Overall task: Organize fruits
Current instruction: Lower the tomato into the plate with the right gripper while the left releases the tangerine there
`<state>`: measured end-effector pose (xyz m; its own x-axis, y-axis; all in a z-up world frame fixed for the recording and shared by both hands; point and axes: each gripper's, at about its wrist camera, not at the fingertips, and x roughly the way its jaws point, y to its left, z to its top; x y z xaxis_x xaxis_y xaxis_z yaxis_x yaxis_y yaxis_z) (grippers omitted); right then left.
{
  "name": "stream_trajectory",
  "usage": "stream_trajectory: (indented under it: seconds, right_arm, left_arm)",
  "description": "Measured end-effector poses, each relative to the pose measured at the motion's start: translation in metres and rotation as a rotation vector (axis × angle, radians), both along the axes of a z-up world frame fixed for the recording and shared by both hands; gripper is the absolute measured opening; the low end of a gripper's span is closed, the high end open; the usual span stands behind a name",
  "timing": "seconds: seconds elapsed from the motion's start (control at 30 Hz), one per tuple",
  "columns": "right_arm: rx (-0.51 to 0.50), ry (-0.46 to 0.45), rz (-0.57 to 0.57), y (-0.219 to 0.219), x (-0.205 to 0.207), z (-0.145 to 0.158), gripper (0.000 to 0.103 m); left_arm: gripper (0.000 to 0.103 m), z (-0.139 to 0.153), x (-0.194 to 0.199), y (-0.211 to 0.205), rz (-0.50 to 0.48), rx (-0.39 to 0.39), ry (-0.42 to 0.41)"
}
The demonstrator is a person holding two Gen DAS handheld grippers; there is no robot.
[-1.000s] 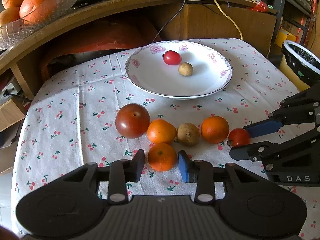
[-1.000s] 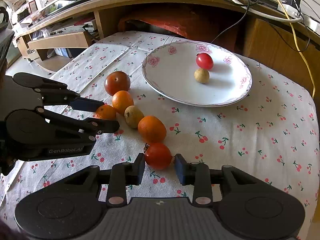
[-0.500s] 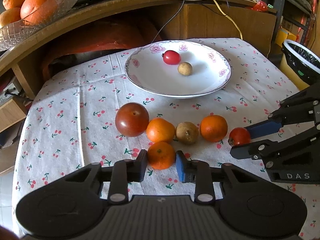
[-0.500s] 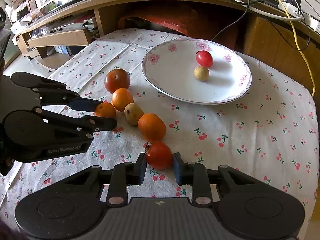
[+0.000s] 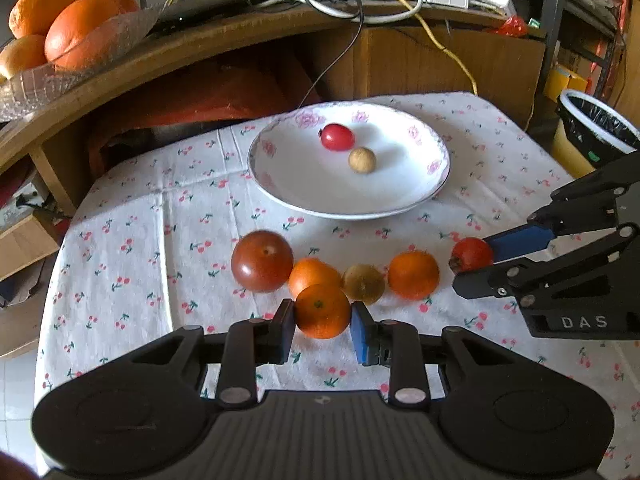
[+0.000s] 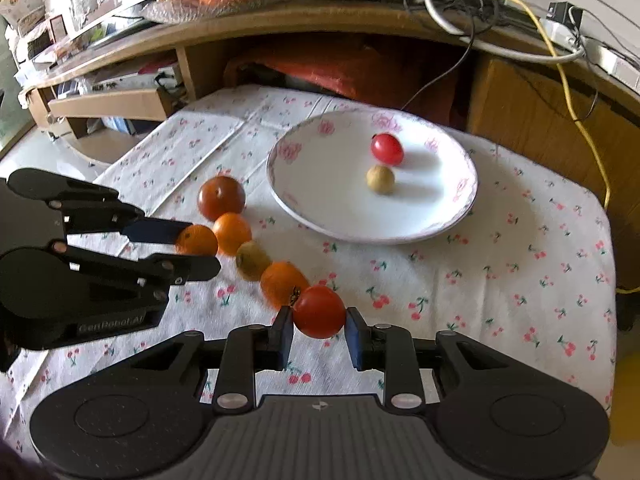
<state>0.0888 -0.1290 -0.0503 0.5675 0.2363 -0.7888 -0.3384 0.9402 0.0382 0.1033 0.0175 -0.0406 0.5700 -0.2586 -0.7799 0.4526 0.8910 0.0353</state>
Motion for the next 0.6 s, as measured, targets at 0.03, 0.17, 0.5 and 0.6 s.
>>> stream_trajectory:
  seconds: [0.03,0.17,0.5,0.6]
  right_arm:
    - [0.000,-0.005,-0.003,-0.001,0.001,0.001,0.023]
    - [-0.001,-0.027,-0.021,-0.003,0.007,0.006,0.023]
    - [0.012,-0.075,-0.047,-0.006,0.029,0.015,0.023]
    - [0.017,-0.077,-0.060,-0.011,0.036,0.015,0.023]
  left_arm:
    - [0.038,0.001,0.001,-0.001,-0.002,-0.001,-0.003]
    - [0.038,0.006,0.005,-0.008,-0.006,-0.004,-0.016]
    - [0.038,0.018,0.025,-0.028,-0.009,-0.010,-0.056]
    - [0.038,0.019,0.033,-0.031,-0.002,-0.009,-0.062]
